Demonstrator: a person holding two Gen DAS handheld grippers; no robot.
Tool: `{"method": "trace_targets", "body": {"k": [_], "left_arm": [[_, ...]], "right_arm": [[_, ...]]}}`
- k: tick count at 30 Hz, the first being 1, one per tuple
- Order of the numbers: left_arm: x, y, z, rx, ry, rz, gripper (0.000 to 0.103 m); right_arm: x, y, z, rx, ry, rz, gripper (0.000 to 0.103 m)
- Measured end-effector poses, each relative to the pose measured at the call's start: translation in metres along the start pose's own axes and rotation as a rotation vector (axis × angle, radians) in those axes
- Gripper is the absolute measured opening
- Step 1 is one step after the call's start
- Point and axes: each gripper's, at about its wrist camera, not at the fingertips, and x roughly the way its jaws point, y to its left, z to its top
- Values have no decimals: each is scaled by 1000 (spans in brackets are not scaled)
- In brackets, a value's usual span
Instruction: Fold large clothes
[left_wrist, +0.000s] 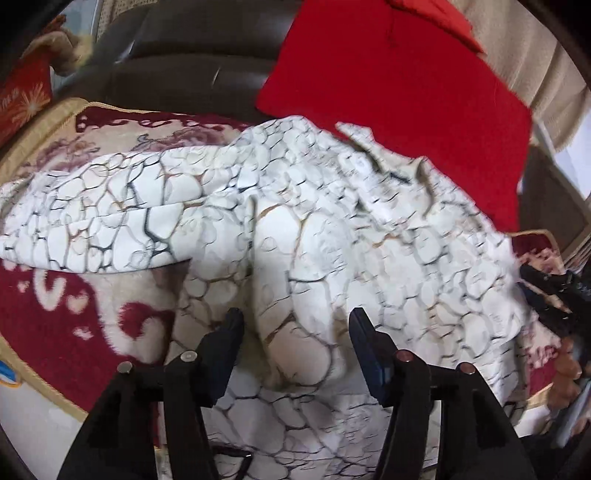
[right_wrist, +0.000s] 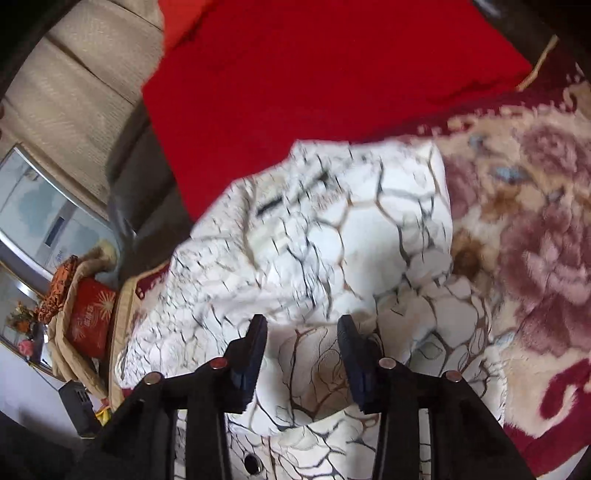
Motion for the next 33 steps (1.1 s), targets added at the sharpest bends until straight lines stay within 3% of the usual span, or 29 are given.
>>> {"method": "trace_targets", "body": {"k": [1,3,4,5,7,10,12,13,15,16,17,18,22,25,28,31,33], "left_arm": [[-1,-1,1,-2,-7,-31,60],[-4,-3,2,5,-29,-51,49],[-3,-6,3,21,-33,-50,28],[-2,-8,4,35,-33,-49,21],[0,-11,5,58,-47,-46,18],[2,-16,6,93,-68,-11,18],[9,-15,7,91,-38,32,31],[13,-14,7,87,-21,40,45],[16,-16,5,94,-31,19,47],[17,-20,4,110,-44,12,42],[19,-24,4,131,-58,5,19],[20,-27,5,148,-62,-7,12],[7,-47,18,233,-162,-4,6],[-36,-68,38,338,-377,15,6],[-62,-69,48,400,-508,59,6],[-44,-50,60,385,-471,138,7],[-10,-26,64,345,-328,189,7]], "right_arm": [[-2,2,0,-2,-21,-1,49],[1,4,0,9,-37,21,49],[3,3,0,15,-41,33,49],[5,10,1,20,-46,43,49],[10,17,0,21,-54,46,49],[10,15,0,15,-46,36,49],[20,13,-3,6,-7,-14,49],[24,11,-5,7,8,-26,49],[32,7,-8,10,36,-50,49],[33,6,-9,10,36,-48,49],[32,5,-9,9,32,-46,49],[31,5,-9,6,30,-43,49],[31,2,-10,13,27,-35,49],[24,2,-10,24,-7,-2,50],[9,8,-8,10,-112,51,50],[1,14,-6,-7,-179,63,50],[8,14,-5,8,-146,63,49]]}}
